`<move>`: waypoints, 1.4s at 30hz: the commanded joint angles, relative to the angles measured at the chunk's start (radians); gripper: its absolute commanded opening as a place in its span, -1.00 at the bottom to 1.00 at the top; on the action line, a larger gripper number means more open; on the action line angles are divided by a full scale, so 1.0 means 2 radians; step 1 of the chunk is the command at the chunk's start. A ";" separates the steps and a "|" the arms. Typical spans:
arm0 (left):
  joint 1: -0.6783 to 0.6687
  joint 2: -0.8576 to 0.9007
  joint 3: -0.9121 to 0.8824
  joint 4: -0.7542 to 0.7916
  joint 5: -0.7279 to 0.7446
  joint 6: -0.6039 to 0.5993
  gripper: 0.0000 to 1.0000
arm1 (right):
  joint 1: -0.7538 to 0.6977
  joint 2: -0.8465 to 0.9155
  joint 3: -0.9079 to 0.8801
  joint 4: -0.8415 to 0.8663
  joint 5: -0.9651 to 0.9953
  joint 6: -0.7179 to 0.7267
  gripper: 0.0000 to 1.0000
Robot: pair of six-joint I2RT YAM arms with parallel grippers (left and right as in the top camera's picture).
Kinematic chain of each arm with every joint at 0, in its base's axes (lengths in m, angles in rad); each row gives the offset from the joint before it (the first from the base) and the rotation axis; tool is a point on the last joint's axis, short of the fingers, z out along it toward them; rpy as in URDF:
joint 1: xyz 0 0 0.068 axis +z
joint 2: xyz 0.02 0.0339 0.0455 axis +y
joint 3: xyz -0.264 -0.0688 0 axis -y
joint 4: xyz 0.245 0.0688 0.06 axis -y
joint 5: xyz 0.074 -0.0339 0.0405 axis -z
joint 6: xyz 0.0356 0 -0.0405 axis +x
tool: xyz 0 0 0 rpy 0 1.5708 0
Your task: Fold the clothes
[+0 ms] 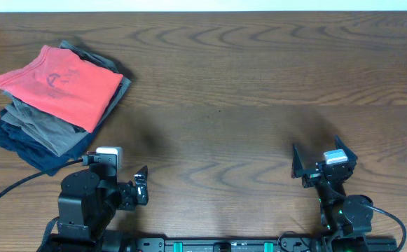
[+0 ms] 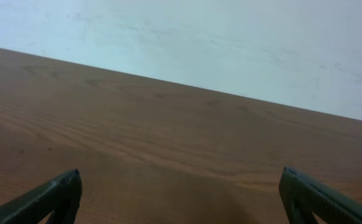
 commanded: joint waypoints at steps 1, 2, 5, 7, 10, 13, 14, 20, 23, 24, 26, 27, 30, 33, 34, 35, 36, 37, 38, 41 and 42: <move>-0.001 -0.003 0.000 -0.001 -0.008 0.009 0.96 | -0.001 -0.003 -0.001 -0.001 -0.005 -0.007 0.99; -0.001 -0.003 0.000 -0.001 -0.008 0.009 0.96 | -0.001 -0.003 -0.001 -0.001 -0.005 -0.007 0.98; -0.001 -0.003 0.000 -0.001 -0.008 0.009 0.96 | -0.001 -0.003 -0.001 -0.001 -0.005 -0.007 0.99; -0.001 -0.003 0.000 -0.001 -0.008 0.009 0.96 | -0.001 -0.003 -0.001 -0.001 -0.005 -0.007 0.98; -0.001 -0.003 0.000 -0.001 -0.008 0.009 0.96 | -0.001 -0.003 -0.001 -0.001 -0.005 -0.007 0.99; -0.001 -0.003 0.000 -0.001 -0.008 0.009 0.96 | -0.001 -0.003 -0.001 -0.001 -0.005 -0.007 0.98; -0.001 -0.003 0.000 -0.001 -0.008 0.009 0.96 | -0.001 -0.003 -0.001 -0.001 -0.005 -0.007 0.99; 0.000 -0.012 0.000 -0.001 -0.008 0.009 0.96 | -0.001 -0.003 -0.001 -0.001 -0.005 -0.007 0.98; 0.009 -0.032 -0.001 -0.002 -0.009 0.009 0.96 | -0.001 -0.003 -0.001 -0.001 -0.005 -0.007 0.99; 0.013 -0.039 -0.001 -0.002 -0.015 0.009 0.96 | -0.001 -0.003 -0.001 -0.001 -0.005 -0.007 0.99; 0.023 -0.057 -0.005 -0.001 -0.036 0.009 0.95 | -0.001 -0.003 -0.001 -0.001 -0.005 -0.007 0.99; 0.028 -0.067 -0.009 -0.001 -0.042 0.009 0.96 | -0.001 -0.003 -0.001 -0.001 -0.005 -0.007 0.99; 0.044 -0.102 -0.035 -0.001 -0.043 0.012 0.96 | -0.001 -0.003 -0.001 -0.001 -0.005 -0.007 0.99; 0.055 -0.139 -0.080 0.011 -0.044 0.015 0.96 | -0.001 -0.003 -0.001 -0.001 -0.005 -0.007 0.98; 0.058 -0.150 -0.095 0.021 -0.043 0.015 0.96 | -0.001 -0.003 -0.001 -0.001 -0.005 -0.007 0.98; 0.061 -0.163 -0.114 0.036 -0.043 0.014 0.96 | -0.001 -0.003 -0.001 -0.001 -0.005 -0.007 0.98; 0.064 -0.175 -0.132 0.055 -0.043 0.014 0.95 | -0.001 -0.003 -0.001 -0.001 -0.005 -0.007 0.98; 0.067 -0.186 -0.150 0.075 -0.043 0.014 0.96 | -0.001 -0.003 -0.001 -0.001 -0.005 -0.007 0.99; 0.070 -0.194 -0.164 0.093 -0.043 0.014 0.95 | -0.001 -0.003 -0.001 -0.001 -0.005 -0.007 0.99; 0.077 -0.216 -0.204 0.147 -0.043 0.014 0.96 | -0.001 -0.003 -0.001 -0.001 -0.005 -0.007 0.99; 0.078 -0.217 -0.215 0.165 -0.043 0.014 0.96 | -0.001 -0.003 -0.001 -0.001 -0.005 -0.007 0.99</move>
